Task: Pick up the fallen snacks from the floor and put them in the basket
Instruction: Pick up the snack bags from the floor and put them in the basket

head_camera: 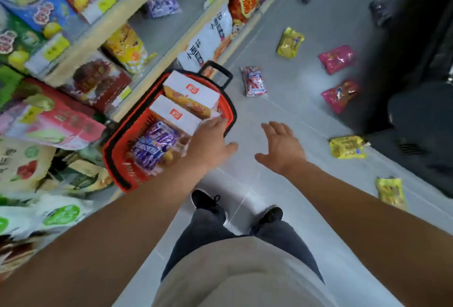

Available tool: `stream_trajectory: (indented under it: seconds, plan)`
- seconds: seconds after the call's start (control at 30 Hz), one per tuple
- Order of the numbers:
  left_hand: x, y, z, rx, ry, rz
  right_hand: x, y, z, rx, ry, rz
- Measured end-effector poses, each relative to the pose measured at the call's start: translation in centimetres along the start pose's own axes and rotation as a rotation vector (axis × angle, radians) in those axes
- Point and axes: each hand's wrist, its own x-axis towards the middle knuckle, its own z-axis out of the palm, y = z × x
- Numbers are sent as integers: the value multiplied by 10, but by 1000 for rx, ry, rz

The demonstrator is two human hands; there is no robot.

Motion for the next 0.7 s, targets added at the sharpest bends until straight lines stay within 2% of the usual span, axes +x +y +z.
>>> stream_trajectory:
  seconds: [0.4, 0.6, 0.7]
  plan:
    - [8, 309, 141, 293, -218, 522, -211, 307, 23, 327, 213, 584]
    - [-11, 456, 216, 392, -325, 742, -308, 421, 40, 468, 324, 865]
    - [-17, 513, 247, 404, -360, 855, -341, 458, 47, 537, 379, 969]
